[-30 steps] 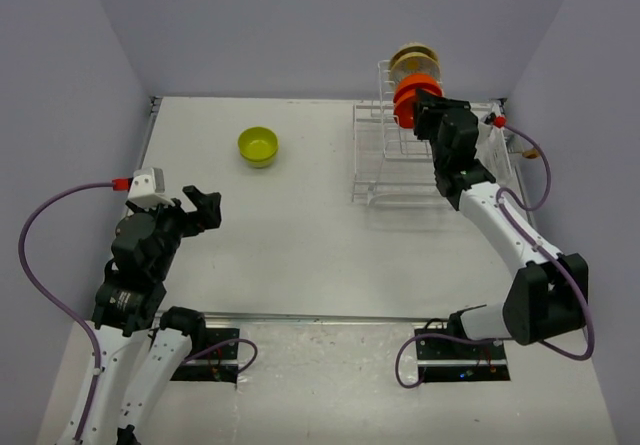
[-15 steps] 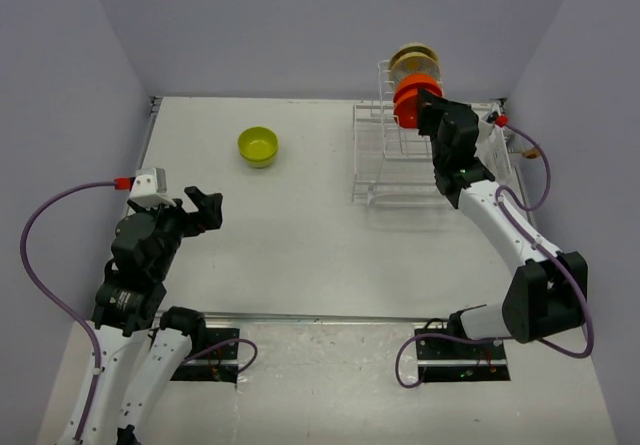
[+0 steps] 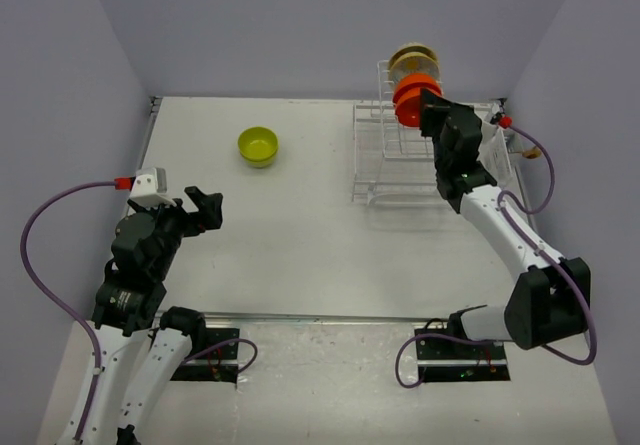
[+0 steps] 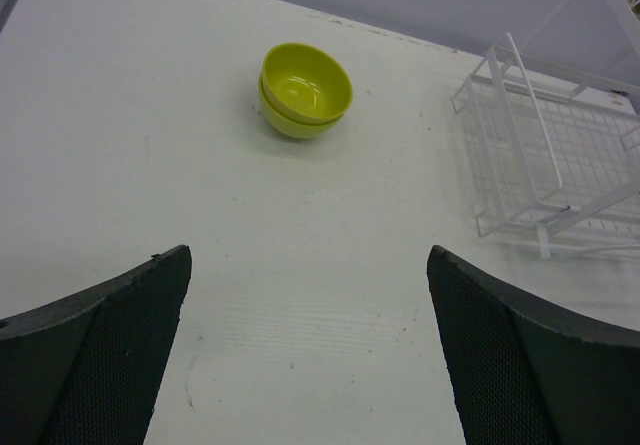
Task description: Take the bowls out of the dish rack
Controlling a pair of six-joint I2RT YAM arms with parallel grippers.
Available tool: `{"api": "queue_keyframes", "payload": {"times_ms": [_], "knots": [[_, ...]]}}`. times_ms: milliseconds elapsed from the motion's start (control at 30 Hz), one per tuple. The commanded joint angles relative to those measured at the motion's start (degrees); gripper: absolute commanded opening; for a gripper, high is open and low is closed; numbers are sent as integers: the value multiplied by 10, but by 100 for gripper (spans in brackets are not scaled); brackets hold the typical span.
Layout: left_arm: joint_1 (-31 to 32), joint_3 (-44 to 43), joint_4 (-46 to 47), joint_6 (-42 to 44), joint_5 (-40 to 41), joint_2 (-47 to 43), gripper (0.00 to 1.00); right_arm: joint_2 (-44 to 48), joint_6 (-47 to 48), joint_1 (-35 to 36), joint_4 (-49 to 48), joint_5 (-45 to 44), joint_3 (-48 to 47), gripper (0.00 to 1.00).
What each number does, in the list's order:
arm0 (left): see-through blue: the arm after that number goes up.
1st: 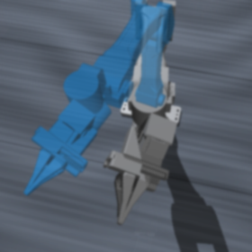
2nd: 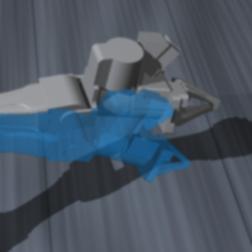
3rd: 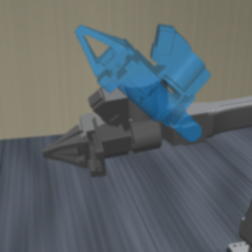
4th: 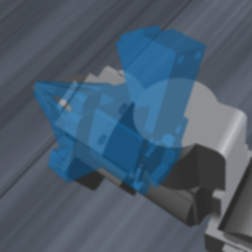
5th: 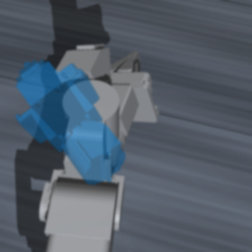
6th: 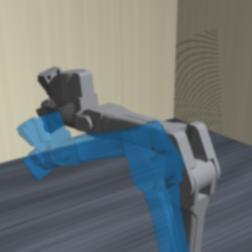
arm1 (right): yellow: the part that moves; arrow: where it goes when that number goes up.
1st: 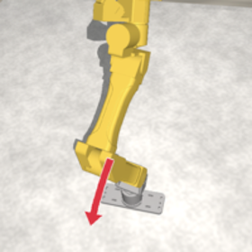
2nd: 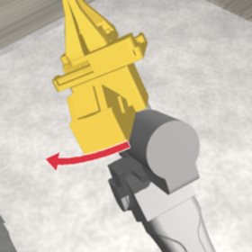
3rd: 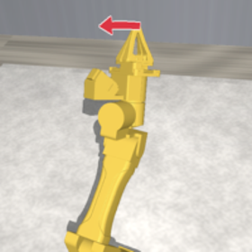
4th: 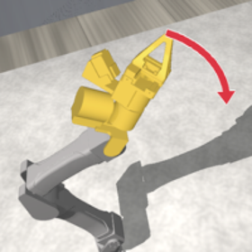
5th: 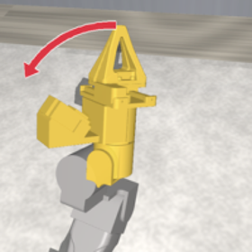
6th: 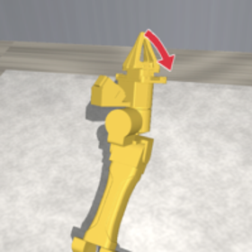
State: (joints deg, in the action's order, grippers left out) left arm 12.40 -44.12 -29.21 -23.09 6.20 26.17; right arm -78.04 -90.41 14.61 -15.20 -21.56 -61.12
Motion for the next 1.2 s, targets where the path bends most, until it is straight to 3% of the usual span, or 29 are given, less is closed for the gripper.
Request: {"api": "queue_keyframes", "payload": {"times_ms": [0, 967, 1100, 1167], "knots": [[-1, 6, 27, 12, 0, 2, 100, 32, 24, -4, -73, -28, 7, 0], [-3, 1, 20, 9, 20, 12, 100, 122, 11, -7, -121, 65, 60, 0], [-3, -1, 17, 9, 25, 17, 100, 141, 95, -7, -139, 122, 52, 0], [-3, -3, 16, 9, 28, 18, 100, 139, 147, -7, -139, 207, 23, 0]]}}
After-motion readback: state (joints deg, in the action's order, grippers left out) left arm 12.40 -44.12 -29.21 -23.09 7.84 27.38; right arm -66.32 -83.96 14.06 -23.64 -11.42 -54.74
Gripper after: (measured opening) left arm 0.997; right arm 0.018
